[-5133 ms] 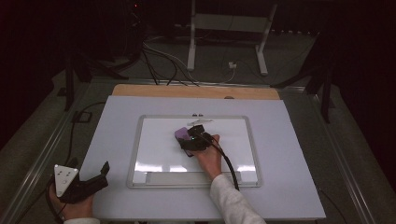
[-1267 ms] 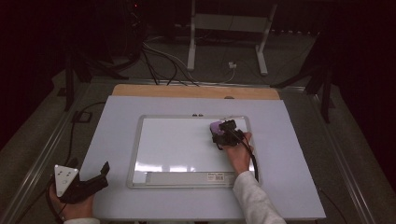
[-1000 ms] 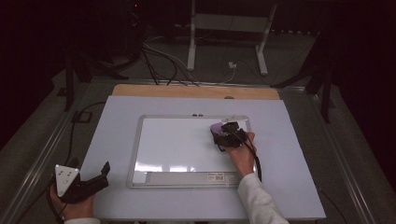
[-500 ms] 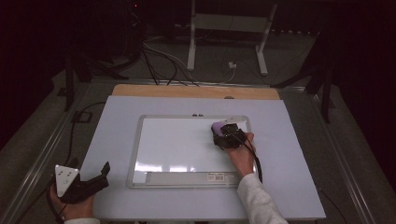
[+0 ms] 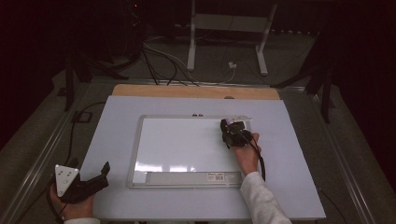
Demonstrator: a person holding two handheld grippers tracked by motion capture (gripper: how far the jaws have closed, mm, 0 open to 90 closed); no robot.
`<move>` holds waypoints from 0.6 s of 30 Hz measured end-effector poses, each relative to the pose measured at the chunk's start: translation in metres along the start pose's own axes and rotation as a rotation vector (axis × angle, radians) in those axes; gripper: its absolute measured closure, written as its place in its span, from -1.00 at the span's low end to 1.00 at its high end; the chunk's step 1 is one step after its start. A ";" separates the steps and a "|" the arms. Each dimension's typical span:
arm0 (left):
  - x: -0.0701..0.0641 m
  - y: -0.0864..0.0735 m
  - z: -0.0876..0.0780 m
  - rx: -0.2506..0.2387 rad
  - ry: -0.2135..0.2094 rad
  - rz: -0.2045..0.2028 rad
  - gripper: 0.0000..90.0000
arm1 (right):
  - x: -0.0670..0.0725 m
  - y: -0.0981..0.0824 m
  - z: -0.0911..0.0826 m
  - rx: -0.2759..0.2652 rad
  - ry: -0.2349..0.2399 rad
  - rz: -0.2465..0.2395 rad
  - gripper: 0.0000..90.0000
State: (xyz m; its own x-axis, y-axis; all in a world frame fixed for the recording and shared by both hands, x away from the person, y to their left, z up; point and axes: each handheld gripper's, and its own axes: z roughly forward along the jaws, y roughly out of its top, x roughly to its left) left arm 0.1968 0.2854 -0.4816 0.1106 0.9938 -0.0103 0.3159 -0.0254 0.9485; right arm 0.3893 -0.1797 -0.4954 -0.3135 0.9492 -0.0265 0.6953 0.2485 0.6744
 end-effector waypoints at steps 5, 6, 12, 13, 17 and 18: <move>0.000 0.000 0.000 0.000 0.001 -0.001 -0.99 | 0.002 -0.001 -0.001 0.001 -0.018 0.001 0.41; 0.000 0.000 0.000 -0.001 0.001 -0.002 -0.99 | 0.003 -0.001 -0.002 0.003 -0.019 0.004 0.42; 0.000 0.000 0.000 0.000 0.001 -0.001 -0.99 | 0.002 -0.004 -0.005 0.007 -0.012 0.040 0.42; 0.000 0.000 0.000 0.000 0.001 0.000 -0.99 | 0.002 -0.005 -0.006 0.006 -0.012 0.049 0.42; 0.000 0.000 0.000 0.000 0.001 -0.001 -0.99 | 0.000 -0.005 -0.016 -0.040 -0.008 0.074 0.43; 0.000 0.000 0.000 0.001 0.001 -0.001 -0.99 | -0.001 -0.003 -0.019 -0.045 -0.004 0.076 0.42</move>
State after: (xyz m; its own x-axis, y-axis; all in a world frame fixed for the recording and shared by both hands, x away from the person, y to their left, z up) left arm 0.1969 0.2855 -0.4817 0.1096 0.9939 -0.0106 0.3164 -0.0248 0.9483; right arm 0.3754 -0.1852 -0.4832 -0.2582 0.9658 0.0232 0.6872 0.1667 0.7071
